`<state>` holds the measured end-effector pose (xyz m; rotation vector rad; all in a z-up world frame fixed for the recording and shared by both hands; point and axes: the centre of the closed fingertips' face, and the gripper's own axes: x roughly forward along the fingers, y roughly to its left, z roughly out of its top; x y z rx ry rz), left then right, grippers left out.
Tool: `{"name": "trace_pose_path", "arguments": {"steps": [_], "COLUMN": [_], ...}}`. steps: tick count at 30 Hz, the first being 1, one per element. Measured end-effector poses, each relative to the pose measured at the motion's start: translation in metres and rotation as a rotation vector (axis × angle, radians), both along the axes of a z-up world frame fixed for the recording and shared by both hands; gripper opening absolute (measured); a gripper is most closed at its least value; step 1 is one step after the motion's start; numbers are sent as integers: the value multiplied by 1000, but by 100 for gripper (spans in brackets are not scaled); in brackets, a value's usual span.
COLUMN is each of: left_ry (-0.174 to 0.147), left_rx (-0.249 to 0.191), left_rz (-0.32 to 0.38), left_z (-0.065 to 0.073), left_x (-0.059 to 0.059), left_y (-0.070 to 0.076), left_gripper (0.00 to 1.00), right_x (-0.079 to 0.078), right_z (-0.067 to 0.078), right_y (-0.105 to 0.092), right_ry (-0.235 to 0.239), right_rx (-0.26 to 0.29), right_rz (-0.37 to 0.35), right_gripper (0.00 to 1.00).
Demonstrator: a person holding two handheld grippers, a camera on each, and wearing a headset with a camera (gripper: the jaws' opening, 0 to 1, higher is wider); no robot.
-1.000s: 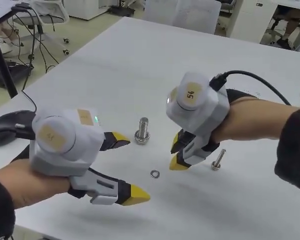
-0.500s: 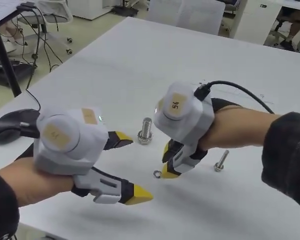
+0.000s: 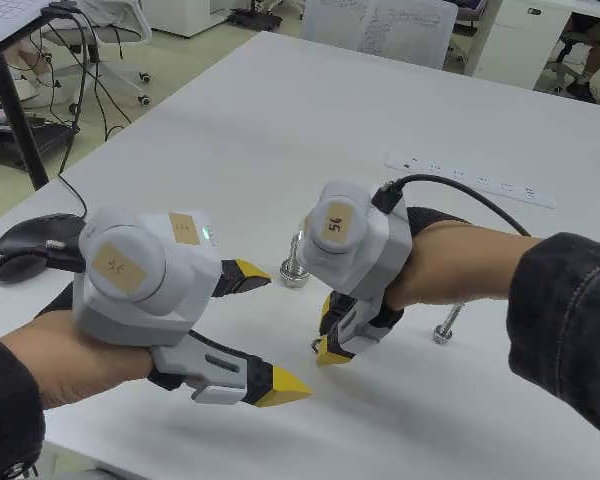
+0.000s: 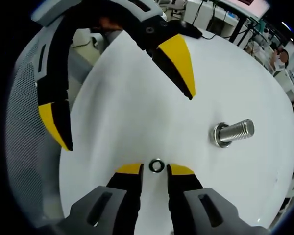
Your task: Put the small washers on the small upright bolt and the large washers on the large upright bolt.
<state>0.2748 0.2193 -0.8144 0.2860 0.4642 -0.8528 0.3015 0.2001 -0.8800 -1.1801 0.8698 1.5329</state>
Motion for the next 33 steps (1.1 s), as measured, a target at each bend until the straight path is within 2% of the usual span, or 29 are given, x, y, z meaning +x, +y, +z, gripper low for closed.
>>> {"name": "trace_pose_path", "arguments": {"steps": [15,18,33], "left_ry": [0,0,3], "left_rx": [-1,-2,1], "left_rz": [-5,-4,-5], "left_z": [0,0,0], "left_x": [-1,0,0], "left_y": [-1,-1,-1], "left_gripper": [71,71,71], "right_x": [-1,0,-2], "right_z": [1,1,2], "right_y": [0,-1,-3], "right_ry": [9,-1,2], "right_rx": [7,4,-5], "right_rz": [-6,1,-2], "right_gripper": [19,14,14]}}
